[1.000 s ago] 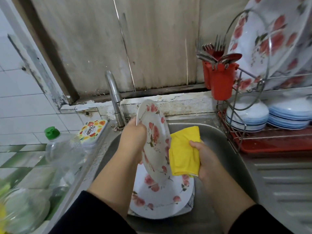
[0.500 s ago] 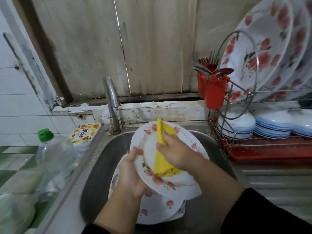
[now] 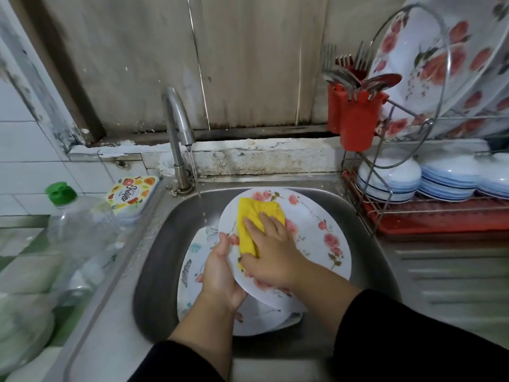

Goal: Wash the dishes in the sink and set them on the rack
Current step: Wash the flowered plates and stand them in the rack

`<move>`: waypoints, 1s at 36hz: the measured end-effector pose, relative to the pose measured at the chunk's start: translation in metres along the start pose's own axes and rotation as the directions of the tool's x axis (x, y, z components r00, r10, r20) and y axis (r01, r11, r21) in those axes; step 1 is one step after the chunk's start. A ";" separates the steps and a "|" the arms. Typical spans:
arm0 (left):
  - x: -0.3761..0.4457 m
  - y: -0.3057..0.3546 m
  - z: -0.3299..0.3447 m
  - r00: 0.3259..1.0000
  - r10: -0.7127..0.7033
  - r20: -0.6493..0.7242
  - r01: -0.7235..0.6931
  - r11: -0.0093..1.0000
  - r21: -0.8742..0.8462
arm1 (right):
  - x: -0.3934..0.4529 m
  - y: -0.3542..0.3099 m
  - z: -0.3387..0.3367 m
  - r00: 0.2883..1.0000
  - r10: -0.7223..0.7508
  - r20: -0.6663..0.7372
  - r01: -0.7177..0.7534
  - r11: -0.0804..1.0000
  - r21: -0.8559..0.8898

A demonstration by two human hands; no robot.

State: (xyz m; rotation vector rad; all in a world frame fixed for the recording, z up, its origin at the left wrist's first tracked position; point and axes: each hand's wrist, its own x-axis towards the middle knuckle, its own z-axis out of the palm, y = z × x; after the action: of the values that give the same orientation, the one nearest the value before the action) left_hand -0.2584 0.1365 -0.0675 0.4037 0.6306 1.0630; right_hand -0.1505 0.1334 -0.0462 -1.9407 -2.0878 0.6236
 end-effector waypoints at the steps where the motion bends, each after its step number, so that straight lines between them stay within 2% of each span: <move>1: 0.001 0.000 0.001 1.000 0.002 -0.006 -0.002 1.000 0.009 | 0.000 0.004 -0.001 1.000 -0.006 -0.019 0.006 1.000 -0.027; 3: 0.000 -0.003 0.004 1.000 -0.022 -0.012 0.022 1.000 0.010 | 0.008 0.012 -0.004 0.993 0.059 -0.104 -0.068 0.995 -0.079; 4: 0.000 -0.003 0.005 0.999 -0.035 -0.020 0.036 0.999 0.017 | 0.014 0.015 -0.007 0.979 0.139 -0.149 -0.152 0.986 -0.076; 6: -0.002 -0.003 0.006 1.000 -0.026 -0.009 0.026 0.999 0.038 | 0.028 0.019 -0.014 0.927 0.321 -0.193 -0.328 0.945 -0.006; 7: -0.002 -0.003 0.005 1.000 -0.022 -0.005 0.023 0.999 0.043 | 0.032 0.019 -0.016 0.914 0.359 -0.191 -0.361 0.932 0.023; 9: -0.002 -0.003 0.004 0.999 -0.030 -0.017 0.031 0.999 0.045 | 0.032 0.017 -0.016 0.943 0.274 -0.188 -0.276 0.961 0.018; 12: 0.002 -0.002 0.001 0.997 -0.031 -0.075 0.034 0.999 0.035 | 0.009 0.007 -0.009 0.988 -0.064 -0.139 0.053 0.995 -0.080; 14: 0.001 -0.002 0.003 0.995 -0.019 -0.096 0.020 1.000 0.012 | -0.011 0.007 -0.008 0.980 -0.196 -0.039 0.191 0.976 -0.105; 16: 0.003 -0.003 0.002 0.995 0.006 -0.102 -0.007 1.000 -0.010 | -0.027 0.017 -0.013 0.966 -0.246 0.083 0.254 0.960 -0.114; 18: 0.002 -0.004 0.003 0.995 0.031 -0.094 -0.035 0.999 -0.038 | -0.040 0.034 -0.023 0.960 -0.226 0.166 0.250 0.958 -0.138; 22: -0.001 -0.002 0.005 0.995 0.066 -0.073 -0.071 0.995 -0.065 | -0.046 0.066 -0.046 0.982 -0.047 0.183 0.090 0.968 -0.235; 26: -0.005 0.002 0.007 0.995 0.068 -0.069 -0.070 0.997 -0.037 | -0.020 0.086 -0.058 0.994 0.104 0.028 -0.085 0.914 -0.397; 29: -0.005 0.000 0.007 0.996 0.048 -0.072 -0.047 0.999 0.009 | 0.008 0.081 -0.062 0.984 0.138 -0.113 -0.168 0.929 -0.330; 33: -0.004 -0.001 0.007 0.999 0.023 -0.047 -0.020 0.999 0.049 | 0.025 0.040 -0.045 0.986 0.038 -0.164 -0.052 0.995 -0.080; 36: -0.004 0.000 0.006 0.999 0.015 -0.033 -0.014 1.000 0.013 | 0.008 0.020 -0.013 0.970 -0.219 -0.109 0.206 0.972 -0.116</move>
State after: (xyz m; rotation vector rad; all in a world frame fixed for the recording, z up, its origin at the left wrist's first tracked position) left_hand -0.2561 0.1327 -0.0612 0.4029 0.6652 1.0820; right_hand -0.1279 0.1444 -0.0443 -1.7245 -2.2504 0.3505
